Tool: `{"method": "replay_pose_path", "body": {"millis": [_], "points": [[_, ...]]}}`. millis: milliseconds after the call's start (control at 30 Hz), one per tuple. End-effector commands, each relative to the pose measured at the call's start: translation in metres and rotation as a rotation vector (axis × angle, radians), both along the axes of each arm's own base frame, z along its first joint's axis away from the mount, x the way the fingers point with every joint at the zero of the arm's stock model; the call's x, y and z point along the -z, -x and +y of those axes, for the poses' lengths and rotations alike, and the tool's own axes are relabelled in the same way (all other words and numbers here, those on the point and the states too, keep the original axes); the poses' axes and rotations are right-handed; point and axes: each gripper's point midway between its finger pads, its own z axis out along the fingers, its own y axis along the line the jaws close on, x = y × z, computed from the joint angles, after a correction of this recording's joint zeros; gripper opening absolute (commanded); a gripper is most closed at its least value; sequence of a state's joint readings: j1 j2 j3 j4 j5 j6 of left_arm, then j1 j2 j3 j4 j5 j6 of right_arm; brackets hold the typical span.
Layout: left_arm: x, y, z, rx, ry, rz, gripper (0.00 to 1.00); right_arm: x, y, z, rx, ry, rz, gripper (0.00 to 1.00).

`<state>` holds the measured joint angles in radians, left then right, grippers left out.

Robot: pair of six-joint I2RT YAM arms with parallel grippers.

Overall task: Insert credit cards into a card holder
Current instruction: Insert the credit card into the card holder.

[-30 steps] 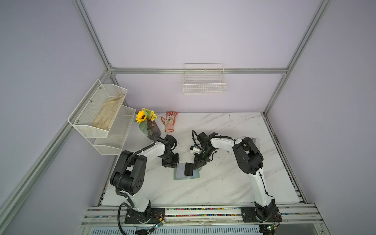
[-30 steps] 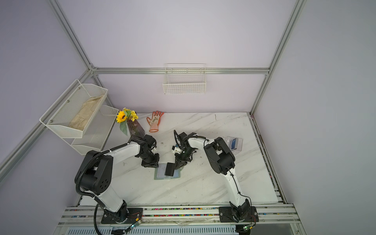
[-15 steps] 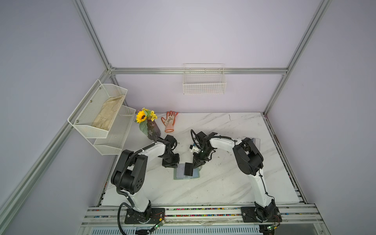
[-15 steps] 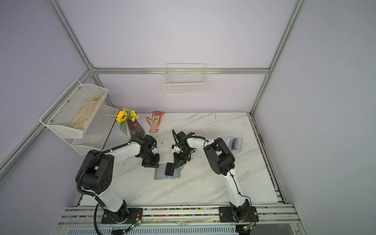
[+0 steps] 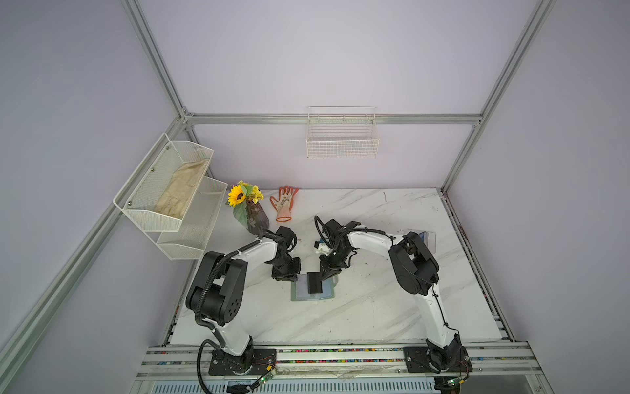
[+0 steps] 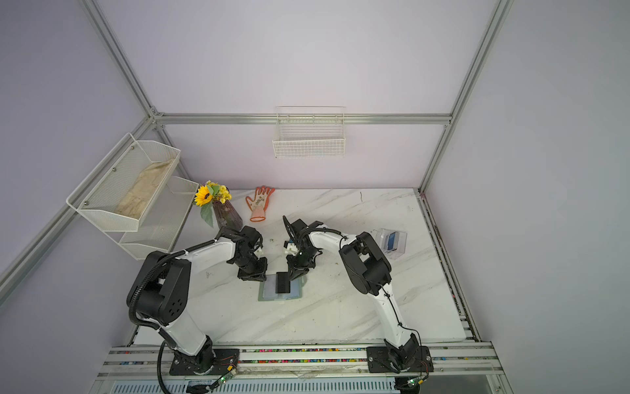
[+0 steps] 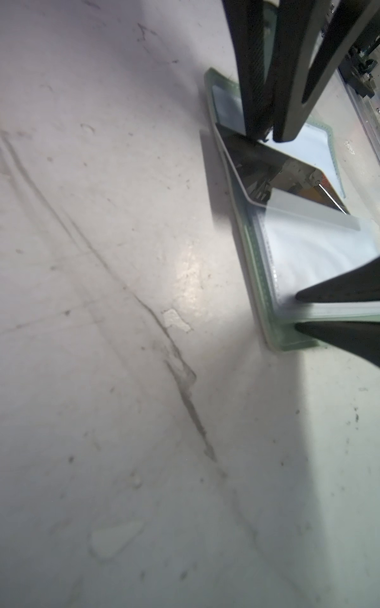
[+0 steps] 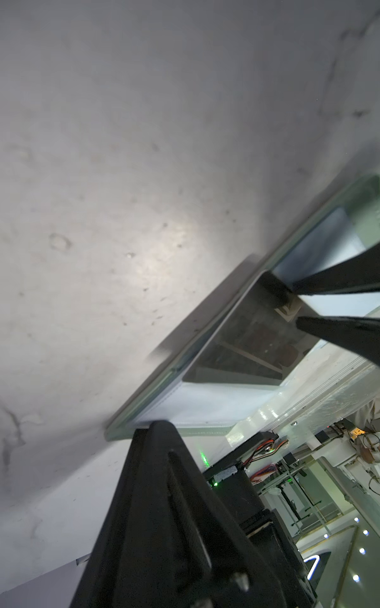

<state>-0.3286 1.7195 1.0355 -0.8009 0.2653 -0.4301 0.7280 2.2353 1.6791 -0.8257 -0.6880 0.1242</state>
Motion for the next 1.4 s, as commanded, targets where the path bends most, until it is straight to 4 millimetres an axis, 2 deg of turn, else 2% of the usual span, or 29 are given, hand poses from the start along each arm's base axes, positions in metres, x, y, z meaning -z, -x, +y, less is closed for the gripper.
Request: {"method": "replay_pose_path", "body": {"millis": [0, 200, 600, 833, 933, 1133, 1367], "points": [[0.006, 0.007, -0.002, 0.012, 0.013, 0.019, 0.13, 0.014, 0.001, -0.005, -0.023, 0.058, -0.017, 0.18], [0.007, 0.007, -0.002, 0.012, 0.014, 0.02, 0.13, 0.017, 0.008, -0.01, -0.041, 0.087, -0.018, 0.18], [0.007, 0.008, -0.003, 0.013, 0.017, 0.024, 0.14, 0.008, 0.01, -0.023, -0.016, 0.126, -0.061, 0.2], [0.009, 0.008, -0.002, 0.013, 0.014, 0.03, 0.13, -0.015, -0.004, -0.021, 0.017, 0.127, -0.141, 0.21], [0.009, 0.009, -0.002, 0.012, 0.013, 0.03, 0.13, -0.024, -0.006, -0.01, 0.024, 0.076, -0.146, 0.21], [0.01, 0.009, -0.002, 0.013, 0.012, 0.036, 0.13, -0.03, 0.011, 0.025, -0.013, -0.04, -0.125, 0.16], [0.013, 0.009, -0.002, 0.012, 0.007, 0.043, 0.13, -0.032, 0.018, 0.036, 0.005, -0.081, -0.123, 0.15]]}}
